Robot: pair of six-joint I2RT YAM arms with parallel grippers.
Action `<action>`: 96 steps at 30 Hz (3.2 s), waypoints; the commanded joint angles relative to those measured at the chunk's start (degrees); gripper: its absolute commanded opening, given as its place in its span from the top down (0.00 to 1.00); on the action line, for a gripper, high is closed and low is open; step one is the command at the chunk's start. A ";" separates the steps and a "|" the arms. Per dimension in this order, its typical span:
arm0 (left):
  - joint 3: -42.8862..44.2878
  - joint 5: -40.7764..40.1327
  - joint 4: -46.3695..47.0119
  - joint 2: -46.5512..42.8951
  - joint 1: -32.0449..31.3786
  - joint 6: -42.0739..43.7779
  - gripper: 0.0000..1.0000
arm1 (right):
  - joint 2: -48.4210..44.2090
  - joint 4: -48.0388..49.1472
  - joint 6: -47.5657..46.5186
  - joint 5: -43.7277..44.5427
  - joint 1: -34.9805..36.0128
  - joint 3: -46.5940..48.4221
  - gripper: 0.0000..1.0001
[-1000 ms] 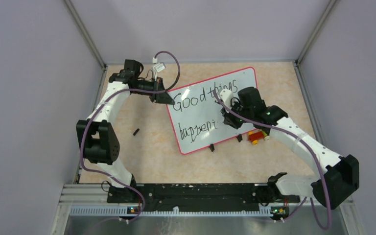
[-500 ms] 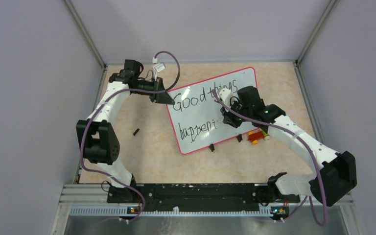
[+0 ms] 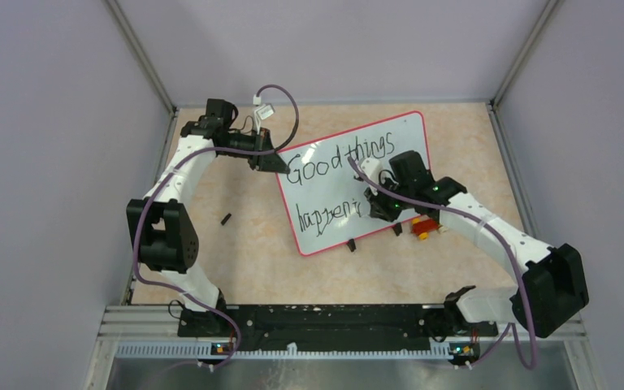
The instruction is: Write a sentence on the whiteboard
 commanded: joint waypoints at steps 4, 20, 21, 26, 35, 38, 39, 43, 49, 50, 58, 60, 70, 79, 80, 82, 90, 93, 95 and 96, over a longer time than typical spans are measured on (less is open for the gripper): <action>1.94 -5.13 3.81 0.01 0.11 3.24 1.00 | -0.06 2.88 -0.66 1.61 -0.49 -1.59 1.00; 2.12 -5.27 3.71 0.06 0.11 3.37 1.00 | 0.31 3.04 1.44 1.66 -1.12 5.84 1.00; 2.12 -5.27 3.66 0.06 0.11 3.35 1.00 | 0.45 2.95 1.36 1.85 -1.26 5.98 1.00; 2.29 -5.36 3.62 0.18 0.11 3.32 1.00 | 0.45 2.28 0.37 2.65 -2.56 6.20 1.00; 2.73 -5.10 3.88 0.96 0.11 2.98 1.00 | -0.52 1.12 -0.84 1.68 -5.07 4.47 1.00; 2.74 -5.20 3.80 1.08 0.11 3.01 1.00 | 0.03 0.90 -1.03 0.46 -5.02 3.17 1.00; 2.74 -5.25 3.76 1.01 0.11 3.05 1.00 | 0.16 0.82 -1.11 0.03 -4.99 2.57 1.00; 2.65 -5.38 3.75 0.90 0.11 3.15 1.00 | -0.16 0.41 -1.31 -1.24 -4.98 0.80 1.00; 2.72 -5.35 3.86 0.94 0.11 2.98 1.00 | -0.99 -0.96 -1.74 -1.87 -4.55 0.44 1.00; 2.73 -5.29 3.87 0.96 0.11 2.97 1.00 | -1.21 -1.19 -1.72 -1.92 -4.55 0.65 1.00; 2.71 -5.05 3.84 0.74 0.11 2.95 1.00 | -4.67 -1.76 -0.42 -0.91 -5.73 4.14 1.00; 2.73 -5.01 3.75 0.70 0.11 2.96 1.00 | -4.60 -1.30 -0.18 -0.64 -7.00 4.87 1.00; 2.60 -5.10 3.79 0.51 0.11 2.97 1.00 | -1.62 0.41 0.05 0.46 -7.93 5.71 1.00; 2.56 -5.18 3.77 0.73 0.11 3.13 1.00 | 0.19 1.78 0.52 -0.21 -7.91 6.83 1.00; 2.58 -5.24 3.72 0.73 0.11 3.14 1.00 | 0.37 1.81 0.54 -0.52 -7.96 7.05 1.00; 2.56 -5.19 3.76 0.74 0.09 3.15 1.00 | 0.73 1.69 0.72 -1.14 -7.81 7.29 1.00; 2.73 -5.01 3.80 1.09 0.11 3.15 1.00 | 1.04 0.80 0.24 -1.59 -6.27 5.68 1.00; 2.82 -5.03 3.74 1.08 0.11 3.15 1.00 | 1.01 0.48 0.02 -1.60 -5.68 4.02 1.00; 2.82 -5.01 3.79 1.08 0.11 3.19 1.00 | 0.98 0.35 -0.15 -1.68 -5.37 2.94 1.00; 2.82 -5.08 3.75 1.06 0.11 3.23 1.00 | 0.90 0.26 -0.16 -1.79 -5.34 2.52 1.00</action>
